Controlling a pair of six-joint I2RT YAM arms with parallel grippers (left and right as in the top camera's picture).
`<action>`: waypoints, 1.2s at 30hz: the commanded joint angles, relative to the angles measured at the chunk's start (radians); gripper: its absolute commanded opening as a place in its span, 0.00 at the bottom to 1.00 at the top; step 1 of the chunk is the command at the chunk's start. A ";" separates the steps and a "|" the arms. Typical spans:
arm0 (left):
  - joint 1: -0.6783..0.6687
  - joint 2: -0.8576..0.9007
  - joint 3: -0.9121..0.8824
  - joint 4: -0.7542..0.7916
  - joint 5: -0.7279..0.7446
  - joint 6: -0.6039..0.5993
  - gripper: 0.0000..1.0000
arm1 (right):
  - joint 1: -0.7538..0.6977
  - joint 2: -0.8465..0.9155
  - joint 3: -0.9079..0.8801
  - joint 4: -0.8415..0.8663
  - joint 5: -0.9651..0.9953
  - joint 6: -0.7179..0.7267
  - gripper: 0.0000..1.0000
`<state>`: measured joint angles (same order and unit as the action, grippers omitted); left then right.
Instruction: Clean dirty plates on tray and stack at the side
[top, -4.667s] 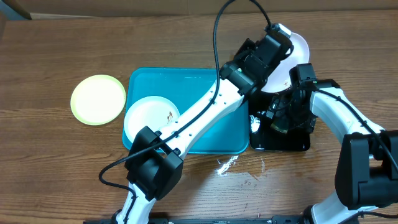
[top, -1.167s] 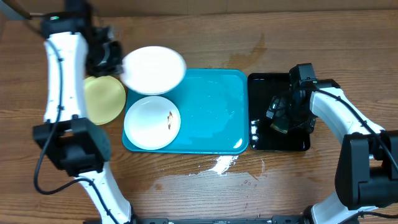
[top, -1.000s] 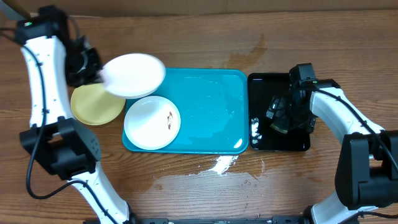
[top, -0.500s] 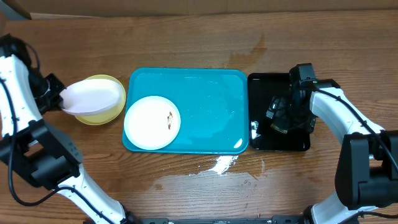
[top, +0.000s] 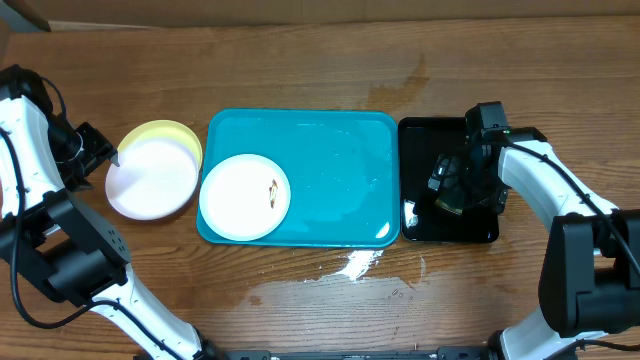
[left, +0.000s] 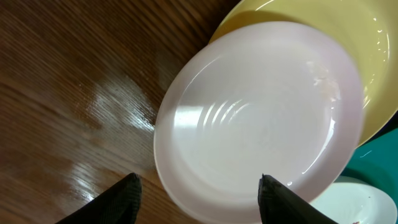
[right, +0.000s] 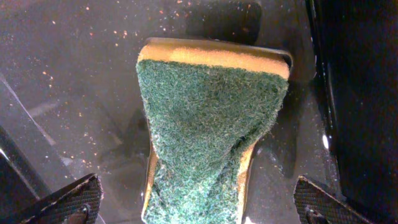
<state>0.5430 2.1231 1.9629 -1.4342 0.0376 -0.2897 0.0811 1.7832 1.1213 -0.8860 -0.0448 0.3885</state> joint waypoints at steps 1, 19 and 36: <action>-0.006 -0.010 -0.003 0.005 0.077 0.020 0.59 | 0.003 -0.006 -0.002 0.003 0.005 0.005 1.00; -0.213 -0.231 0.032 -0.008 0.218 0.136 0.49 | 0.003 -0.006 -0.002 0.003 0.005 0.005 1.00; -0.505 -0.288 0.006 -0.073 0.317 0.205 0.41 | 0.003 -0.006 -0.002 0.181 -0.089 0.004 1.00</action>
<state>0.0353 1.8385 1.9751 -1.4971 0.2150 -0.1738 0.0811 1.7832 1.1149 -0.6888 -0.0834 0.3885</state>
